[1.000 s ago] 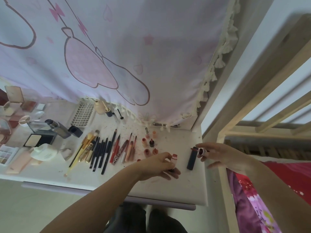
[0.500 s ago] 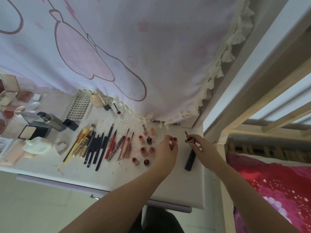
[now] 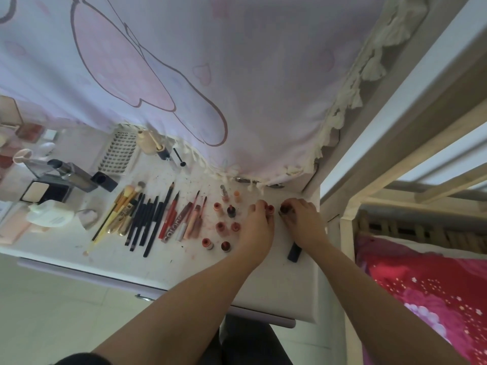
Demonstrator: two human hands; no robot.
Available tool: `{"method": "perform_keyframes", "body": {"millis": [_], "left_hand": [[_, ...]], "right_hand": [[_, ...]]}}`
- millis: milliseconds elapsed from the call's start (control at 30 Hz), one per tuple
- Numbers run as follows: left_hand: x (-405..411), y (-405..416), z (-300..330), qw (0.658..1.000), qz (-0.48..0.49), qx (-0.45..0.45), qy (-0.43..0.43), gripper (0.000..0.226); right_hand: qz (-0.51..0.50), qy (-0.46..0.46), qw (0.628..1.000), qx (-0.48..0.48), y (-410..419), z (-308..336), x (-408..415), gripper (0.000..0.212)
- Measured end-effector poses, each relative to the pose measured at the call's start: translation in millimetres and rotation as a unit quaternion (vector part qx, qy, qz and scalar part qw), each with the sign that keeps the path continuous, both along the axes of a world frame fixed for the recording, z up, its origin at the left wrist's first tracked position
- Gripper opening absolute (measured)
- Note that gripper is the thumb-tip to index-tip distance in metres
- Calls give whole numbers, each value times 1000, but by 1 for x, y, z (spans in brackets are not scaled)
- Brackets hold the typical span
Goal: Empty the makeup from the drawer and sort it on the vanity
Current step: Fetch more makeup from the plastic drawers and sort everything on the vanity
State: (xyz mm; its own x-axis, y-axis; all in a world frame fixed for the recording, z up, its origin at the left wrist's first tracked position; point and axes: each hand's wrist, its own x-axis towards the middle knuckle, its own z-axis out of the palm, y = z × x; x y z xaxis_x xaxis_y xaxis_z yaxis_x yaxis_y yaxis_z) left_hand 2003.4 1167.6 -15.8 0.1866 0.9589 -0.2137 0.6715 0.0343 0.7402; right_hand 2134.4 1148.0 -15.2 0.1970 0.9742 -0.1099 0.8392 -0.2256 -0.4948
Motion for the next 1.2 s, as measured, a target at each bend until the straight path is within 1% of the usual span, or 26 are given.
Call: {"method": "perform_keyframes", "body": {"millis": [67,133,200,233,300,367,433,467,533,600,667,767,867,900,933,967,1000,1033,1067,1100,1167,1200], "left_hand": [[0,-1,2,1000,3,-15,1,10],[-3,-5,5,999,10,-30,-11,16],[-9,-15,7,999,19,-35,-29,17],[-11,-21,7,999,10,-29,-22,15],[-9,-33,8,999,-46,-22,15,12],[-1,-42,8,989,-131,-22,70,20],[8,-44,8,969,-204,-3,138,30],[10,-44,9,960,-225,6,168,33],[8,-44,8,948,-242,2,208,34],[0,-44,9,943,-246,-13,222,33],[-13,-43,15,946,-251,-34,200,31],[-35,-41,27,957,-262,-95,88,24],[-55,-43,46,951,-275,-142,-6,16],[-62,-43,51,947,-281,-152,-19,13],[-70,-43,55,944,-288,-158,-19,11],[-79,-44,58,943,-288,-164,-18,11],[-89,-45,59,945,-279,-168,-21,11],[-98,-46,59,949,-262,-171,-31,11],[-104,-47,60,953,-242,-174,-49,10],[-105,-49,60,956,-224,-176,-73,7],[-99,-51,60,958,-199,-175,-112,9],[-92,-52,59,959,-191,-172,-117,11]], "right_hand": [[-9,20,1000,-11,1,1,1,26],[-47,53,997,-15,0,4,8,33],[-97,55,993,-32,-5,8,20,29],[-119,48,990,-64,-8,10,26,29],[-121,14,980,-158,-12,14,27,36],[-94,-15,971,-221,-15,16,18,41],[-72,-30,968,-238,-17,19,5,36],[-70,-25,968,-240,-17,19,0,32],[-89,14,967,-240,-20,20,-7,25],[-98,59,964,-239,-23,22,-11,22],[-77,94,963,-242,-26,29,-11,26],[-42,153,954,-254,-31,47,-11,41],[-28,216,941,-260,-38,65,-16,40],[-44,230,941,-244,-40,71,-14,37],[-82,243,942,-215,-41,78,-8,33],[-130,274,935,-182,-45,88,2,29],[-166,326,918,-151,-49,99,14,27],[-182,382,897,-129,-54,109,25,26],[-180,423,880,-119,-61,116,32,27],[-167,442,873,-123,-67,120,34,27],[-134,459,864,-157,-77,116,23,19],[-123,472,856,-172,-80,110,16,19]]}}
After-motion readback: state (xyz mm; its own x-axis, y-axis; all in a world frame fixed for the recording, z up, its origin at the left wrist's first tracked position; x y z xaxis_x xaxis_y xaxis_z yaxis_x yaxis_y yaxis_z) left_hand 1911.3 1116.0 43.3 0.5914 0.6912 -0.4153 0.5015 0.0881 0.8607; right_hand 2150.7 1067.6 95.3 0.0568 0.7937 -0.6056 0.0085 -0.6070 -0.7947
